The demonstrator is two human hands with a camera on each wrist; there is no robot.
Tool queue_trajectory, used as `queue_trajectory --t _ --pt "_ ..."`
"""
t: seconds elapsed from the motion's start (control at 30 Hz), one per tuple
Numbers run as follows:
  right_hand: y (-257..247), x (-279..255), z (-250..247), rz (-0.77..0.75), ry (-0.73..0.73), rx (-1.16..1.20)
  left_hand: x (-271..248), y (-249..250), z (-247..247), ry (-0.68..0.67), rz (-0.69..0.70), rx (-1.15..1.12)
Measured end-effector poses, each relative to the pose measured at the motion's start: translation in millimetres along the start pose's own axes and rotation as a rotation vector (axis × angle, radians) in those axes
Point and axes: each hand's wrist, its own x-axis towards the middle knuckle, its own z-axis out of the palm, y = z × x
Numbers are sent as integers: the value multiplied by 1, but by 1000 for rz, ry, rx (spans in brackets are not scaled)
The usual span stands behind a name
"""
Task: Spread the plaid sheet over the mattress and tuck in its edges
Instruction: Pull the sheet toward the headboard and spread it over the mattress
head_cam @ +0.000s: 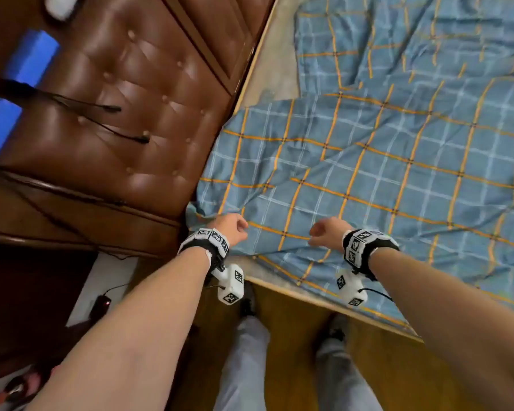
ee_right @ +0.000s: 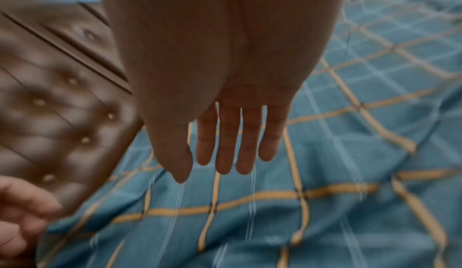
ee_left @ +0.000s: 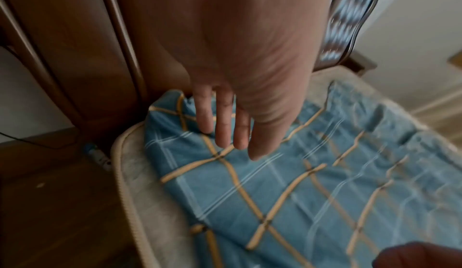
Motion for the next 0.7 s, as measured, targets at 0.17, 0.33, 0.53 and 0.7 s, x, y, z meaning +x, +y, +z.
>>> queue_trajectory --t 0.17,0.33,0.53,0.7 --pt "-29 75 115 32 -207 -179 61 -63 43 -193 83 201" --pt "-31 109 186 142 -35 -336 98 -104 70 -296 127 390" --pt "-29 102 178 137 80 -33 85 -111 74 -143 255 433" --pt "-28 57 141 86 249 376 41 -84 74 -115 487 470"
